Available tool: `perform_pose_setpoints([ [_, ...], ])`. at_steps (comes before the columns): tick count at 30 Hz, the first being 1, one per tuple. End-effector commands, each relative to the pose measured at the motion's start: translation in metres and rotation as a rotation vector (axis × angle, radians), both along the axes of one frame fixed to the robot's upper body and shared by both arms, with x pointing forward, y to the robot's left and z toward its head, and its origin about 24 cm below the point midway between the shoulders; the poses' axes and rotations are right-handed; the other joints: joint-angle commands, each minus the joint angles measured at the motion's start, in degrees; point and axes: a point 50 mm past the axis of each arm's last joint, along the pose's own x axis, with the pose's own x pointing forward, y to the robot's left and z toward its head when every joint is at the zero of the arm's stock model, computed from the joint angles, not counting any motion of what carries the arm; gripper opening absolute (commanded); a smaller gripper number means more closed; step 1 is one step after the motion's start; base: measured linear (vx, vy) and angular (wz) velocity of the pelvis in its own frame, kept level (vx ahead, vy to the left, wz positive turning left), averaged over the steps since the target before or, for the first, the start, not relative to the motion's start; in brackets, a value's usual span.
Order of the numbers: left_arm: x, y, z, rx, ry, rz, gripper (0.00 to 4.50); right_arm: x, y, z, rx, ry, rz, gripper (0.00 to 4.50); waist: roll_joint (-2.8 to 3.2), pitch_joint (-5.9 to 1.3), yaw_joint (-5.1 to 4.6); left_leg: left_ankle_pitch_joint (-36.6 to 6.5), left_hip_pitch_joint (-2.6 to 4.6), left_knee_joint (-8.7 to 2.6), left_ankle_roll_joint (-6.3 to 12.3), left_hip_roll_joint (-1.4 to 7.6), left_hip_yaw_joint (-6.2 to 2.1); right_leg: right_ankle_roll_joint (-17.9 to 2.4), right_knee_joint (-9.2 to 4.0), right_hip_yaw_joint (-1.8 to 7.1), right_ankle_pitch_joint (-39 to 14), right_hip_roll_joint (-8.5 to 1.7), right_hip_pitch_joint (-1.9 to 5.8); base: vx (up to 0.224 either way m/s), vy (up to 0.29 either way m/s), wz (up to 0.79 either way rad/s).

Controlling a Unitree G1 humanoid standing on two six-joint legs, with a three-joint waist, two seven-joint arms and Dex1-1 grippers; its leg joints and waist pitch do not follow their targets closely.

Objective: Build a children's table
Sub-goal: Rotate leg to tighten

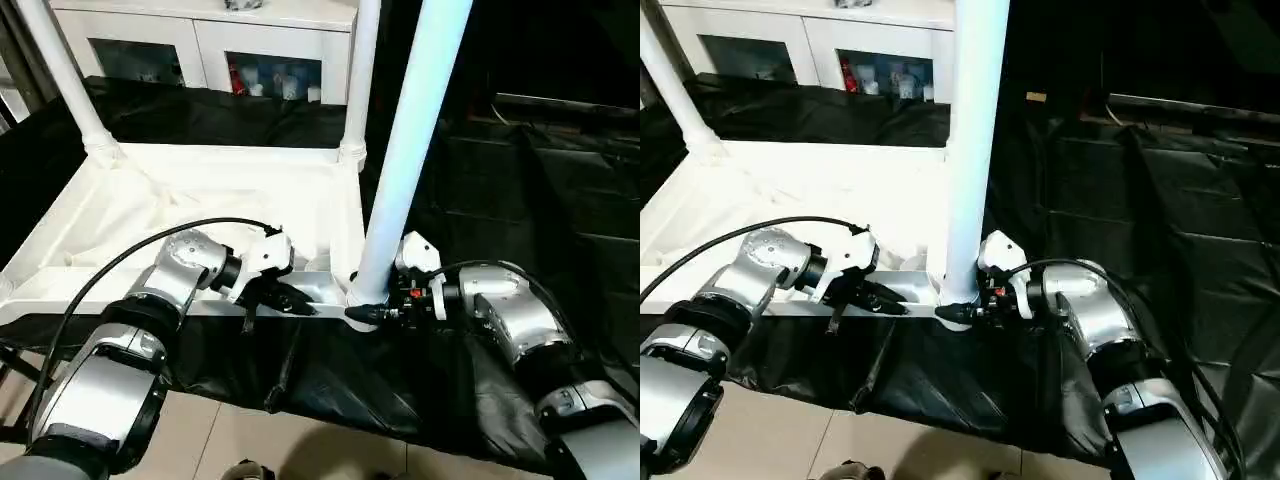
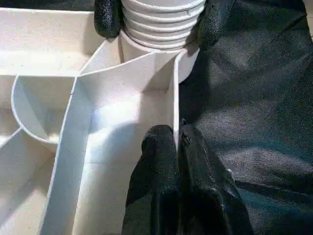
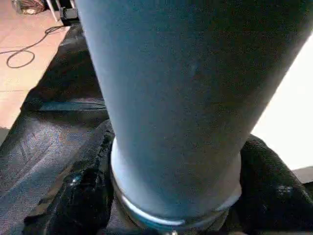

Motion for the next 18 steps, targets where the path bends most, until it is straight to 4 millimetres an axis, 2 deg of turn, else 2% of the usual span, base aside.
perform_pose_setpoints([
  [1,0.003,-0.008,0.006,-0.03,-0.045,0.002,0.0,-0.008,0.008,-0.008,0.013,0.041,0.023,2.77,0.43,-4.38,-0.35,-17.5,1.74,-4.15,1.28,2.36,-0.71,-15.4,-2.89,1.99,-11.5,-2.85,2.96,0.0,0.0,0.0],
  [4,0.011,-0.014,0.005,-0.05,-0.084,0.117,0.0,-0.003,0.013,-0.012,0.048,0.051,-0.129,2.77,0.52,-4.25,-0.3,-18.1,1.84,-4.26,0.82,2.4,-0.72,-15.2,-2.98,2.02,-12.3,-2.82,2.76,0.0,0.0,0.0],
  [5,0.015,-0.019,0.004,-0.045,-0.105,0.185,0.0,0.003,0.016,-0.017,0.049,0.039,-0.25,2.77,0.43,-4.27,-0.65,-18.4,1.68,-4.34,-0.13,2.33,-0.84,-14.7,-2.94,2.03,-13.7,-2.92,2.8,0.0,0.0,0.0],
  [6,0.015,-0.02,0.003,-0.043,-0.107,0.191,0.0,0.004,0.016,-0.017,0.048,0.037,-0.263,2.77,0.45,-4.12,-0.82,-19.4,1.78,-4.43,-0.54,2.23,-0.88,-14.2,-3.19,1.98,-15.5,-2.89,2.67,0.0,0.0,0.0],
  [7,0.02,-0.027,0.001,-0.037,-0.126,0.271,0.0,0.01,0.018,-0.022,0.049,0.028,-0.385,2.77,0.31,-4.03,-1.11,-20.6,1.82,-4.37,-1.36,2.14,-0.98,-13.1,-3.48,2.02,-19.0,-3.15,2.59,0.0,0.0,0.0],
  [9,0.023,-0.036,0.0,-0.05,-0.128,0.334,0.0,0.015,0.022,-0.025,0.055,0.024,-0.49,2.76,0.21,-3.92,-1.52,-22.4,2.1,-4.4,-1.8,1.94,-1.17,-11.4,-4.19,1.95,-23.4,-3.14,2.46,0.0,0.0,0.0],
  [10,0.024,-0.041,-0.001,-0.058,-0.127,0.354,0.0,0.018,0.024,-0.026,0.06,0.02,-0.547,2.76,0.35,-3.86,-1.96,-22.8,2.17,-4.39,-2.09,1.88,-1.23,-11.4,-4.31,1.96,-24.0,-3.15,2.19,0.0,0.0,0.0],
  [11,0.024,-0.046,-0.002,-0.061,-0.131,0.36,0.0,0.02,0.027,-0.027,0.061,0.019,-0.596,2.76,0.22,-3.8,-2.4,-23.4,2.05,-4.42,-2.07,1.74,-1.37,-10.8,-4.55,1.83,-25.2,-3.06,2.31,0.0,0.0,0.0],
  [12,0.024,-0.054,-0.002,-0.065,-0.138,0.377,0.0,0.024,0.033,-0.027,0.06,0.012,-0.667,2.76,0.21,-3.85,-2.56,-23.3,1.93,-4.44,-1.84,1.68,-1.38,-10.6,-4.55,1.82,-25.1,-3.01,2.41,0.0,0.0,0.0],
  [13,0.025,-0.058,-0.003,-0.067,-0.144,0.389,0.0,0.027,0.036,-0.027,0.058,0.008,-0.711,2.76,0.57,-3.79,-2.86,-23.8,1.92,-4.48,-1.78,1.74,-1.38,-10.6,-4.68,1.89,-24.7,-2.96,2.23,0.0,0.0,0.0],
  [15,0.025,-0.067,-0.002,-0.076,-0.151,0.403,0.0,0.03,0.045,-0.026,0.077,0.015,-0.779,2.76,0.52,-3.94,-3.37,-24.2,2.08,-4.42,-1.9,1.58,-1.43,-10.7,-4.68,1.8,-24.2,-2.83,2.21,0.0,0.0,0.0],
  [18,0.025,-0.074,-0.002,-0.079,-0.159,0.393,0.0,0.03,0.054,-0.022,0.124,0.008,-0.765,2.76,0.58,-3.99,-3.52,-23.8,1.9,-4.39,-0.93,1.55,-1.37,-11.0,-4.7,1.83,-22.3,-2.77,2.36,0.0,0.0,0.0],
])
